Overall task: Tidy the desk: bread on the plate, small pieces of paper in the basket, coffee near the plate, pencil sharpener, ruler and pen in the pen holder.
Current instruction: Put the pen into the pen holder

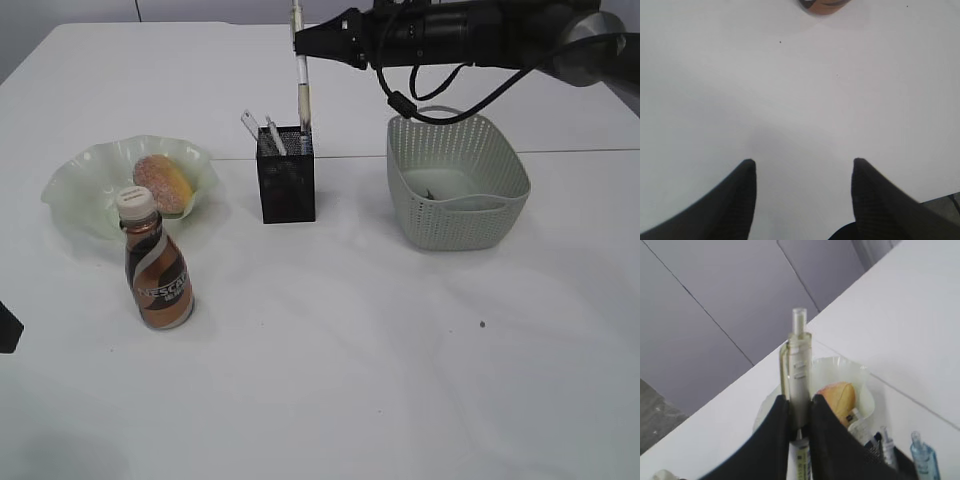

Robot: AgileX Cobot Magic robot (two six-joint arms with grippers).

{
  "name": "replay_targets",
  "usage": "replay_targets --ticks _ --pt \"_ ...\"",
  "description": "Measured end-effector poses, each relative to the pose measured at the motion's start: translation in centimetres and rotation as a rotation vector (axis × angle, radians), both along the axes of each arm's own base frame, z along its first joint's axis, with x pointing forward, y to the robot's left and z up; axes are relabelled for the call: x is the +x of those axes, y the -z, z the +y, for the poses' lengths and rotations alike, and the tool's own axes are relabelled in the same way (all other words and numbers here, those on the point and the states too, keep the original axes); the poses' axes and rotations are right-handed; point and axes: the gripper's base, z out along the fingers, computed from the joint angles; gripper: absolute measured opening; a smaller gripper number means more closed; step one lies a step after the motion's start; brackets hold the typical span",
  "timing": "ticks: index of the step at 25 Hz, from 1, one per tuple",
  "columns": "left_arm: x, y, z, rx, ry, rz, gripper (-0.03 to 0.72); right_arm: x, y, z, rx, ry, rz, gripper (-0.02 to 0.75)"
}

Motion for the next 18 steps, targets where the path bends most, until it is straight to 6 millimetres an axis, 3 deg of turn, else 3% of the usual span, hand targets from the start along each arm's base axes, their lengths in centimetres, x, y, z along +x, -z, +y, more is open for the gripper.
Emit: replay_targets --ticks 11,18 --pt "-0.1 0.0 0.0 0.0 0.003 0.011 0.444 0.9 -0.2 -0.3 -0.033 0.079 -0.173 0.06" --pt "-0.1 0.0 0.0 -0.001 0.003 0.011 0.444 1.2 1.3 0.4 -0.027 0.074 -0.202 0.063"
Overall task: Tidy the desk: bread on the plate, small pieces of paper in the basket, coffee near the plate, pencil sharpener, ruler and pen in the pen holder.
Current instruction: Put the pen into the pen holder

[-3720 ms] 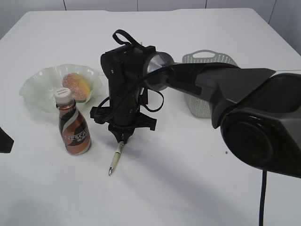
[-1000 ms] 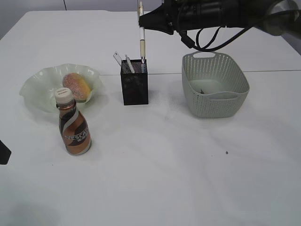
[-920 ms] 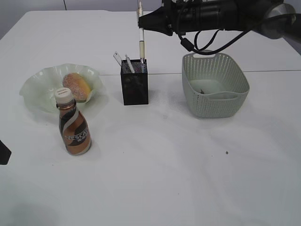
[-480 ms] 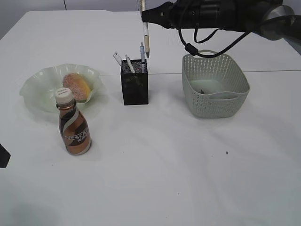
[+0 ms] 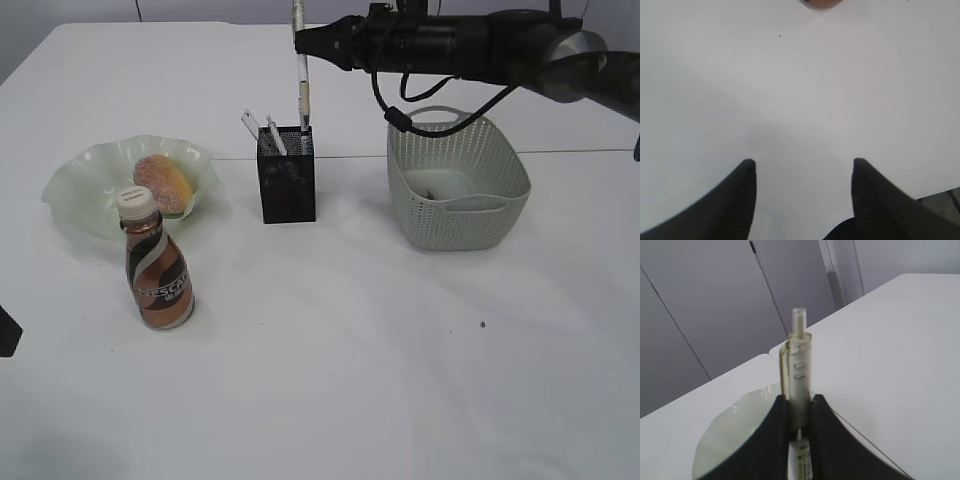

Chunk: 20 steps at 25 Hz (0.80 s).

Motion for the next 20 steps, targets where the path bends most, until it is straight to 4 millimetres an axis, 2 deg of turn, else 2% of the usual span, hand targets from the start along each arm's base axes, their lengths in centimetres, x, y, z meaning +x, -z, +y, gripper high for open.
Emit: replay_targets --ticks 8,15,20 --pt "0.0 0.0 0.0 -0.002 0.0 0.001 0.444 0.5 1.8 0.0 0.011 0.013 -0.008 0.07" --pt "0.2 -0.1 0.0 -0.001 -0.006 -0.018 0.444 0.6 1.8 0.1 0.019 0.019 -0.05 0.073" --pt "0.2 -0.1 0.0 -0.001 -0.008 -0.024 0.444 0.6 2.1 0.9 0.048 0.015 -0.038 0.082"
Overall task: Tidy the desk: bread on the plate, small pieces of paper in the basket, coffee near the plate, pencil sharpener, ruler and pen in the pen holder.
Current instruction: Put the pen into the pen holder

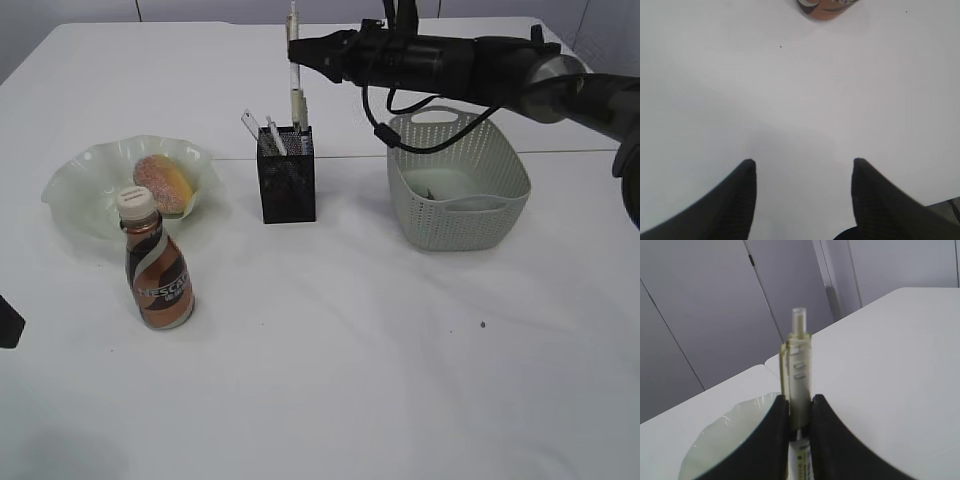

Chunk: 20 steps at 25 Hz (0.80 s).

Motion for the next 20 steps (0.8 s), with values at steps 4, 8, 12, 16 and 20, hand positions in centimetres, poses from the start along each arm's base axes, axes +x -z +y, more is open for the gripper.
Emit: replay_targets --ticks 4,8,12,16,20 --pt "0.0 0.0 0.0 0.0 0.0 0.0 0.444 0.0 0.4 0.8 -0.009 0.016 0.008 0.084" --pt "0.0 0.0 0.0 0.0 0.0 0.0 0.444 0.1 0.6 0.8 -0.026 0.028 0.006 0.089" --pt "0.0 0.0 0.0 0.0 0.0 0.0 0.444 0.1 1.1 0.8 -0.086 0.024 -0.004 0.092" --pt "0.0 0.0 0.0 0.0 0.0 0.0 0.444 0.2 1.8 0.8 -0.101 0.021 0.005 0.102" --pt "0.0 0.0 0.0 0.0 0.0 0.0 0.443 0.2 2.2 0.8 -0.106 0.02 0.01 0.15"
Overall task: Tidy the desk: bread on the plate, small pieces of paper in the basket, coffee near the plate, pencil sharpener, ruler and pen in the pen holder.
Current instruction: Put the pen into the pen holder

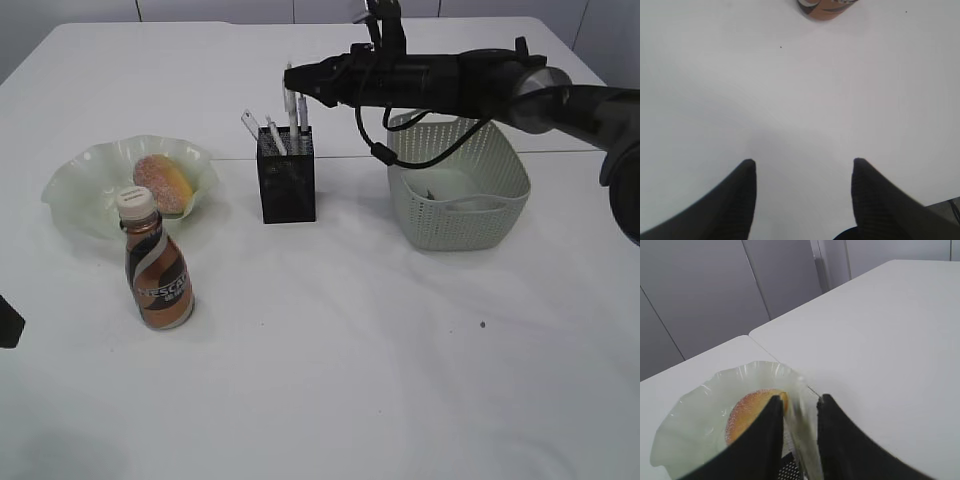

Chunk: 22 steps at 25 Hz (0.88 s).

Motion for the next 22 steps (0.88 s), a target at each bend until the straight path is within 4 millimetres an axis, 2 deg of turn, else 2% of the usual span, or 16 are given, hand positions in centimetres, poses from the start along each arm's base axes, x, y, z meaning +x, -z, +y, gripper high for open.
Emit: replay_targets --ticks 4,7,12,15,22 --pt "0.0 0.0 0.0 0.0 0.0 -0.001 0.443 0.0 0.0 0.0 -0.002 0.0 0.0 0.307" --pt "0.0 0.0 0.0 0.0 -0.001 -0.002 0.443 0.0 0.0 0.0 0.002 0.0 0.003 0.38" --pt "0.0 0.0 0.0 0.0 -0.001 -0.002 0.443 0.1 -0.1 -0.1 0.037 0.036 0.118 0.403" --pt "0.0 0.0 0.0 0.002 -0.001 -0.005 0.443 0.0 -1.0 -0.5 -0.012 0.099 0.223 0.406" --pt "0.1 0.0 0.0 0.003 -0.001 -0.007 0.443 -1.6 -6.8 -1.6 -0.005 0.244 0.479 0.407"
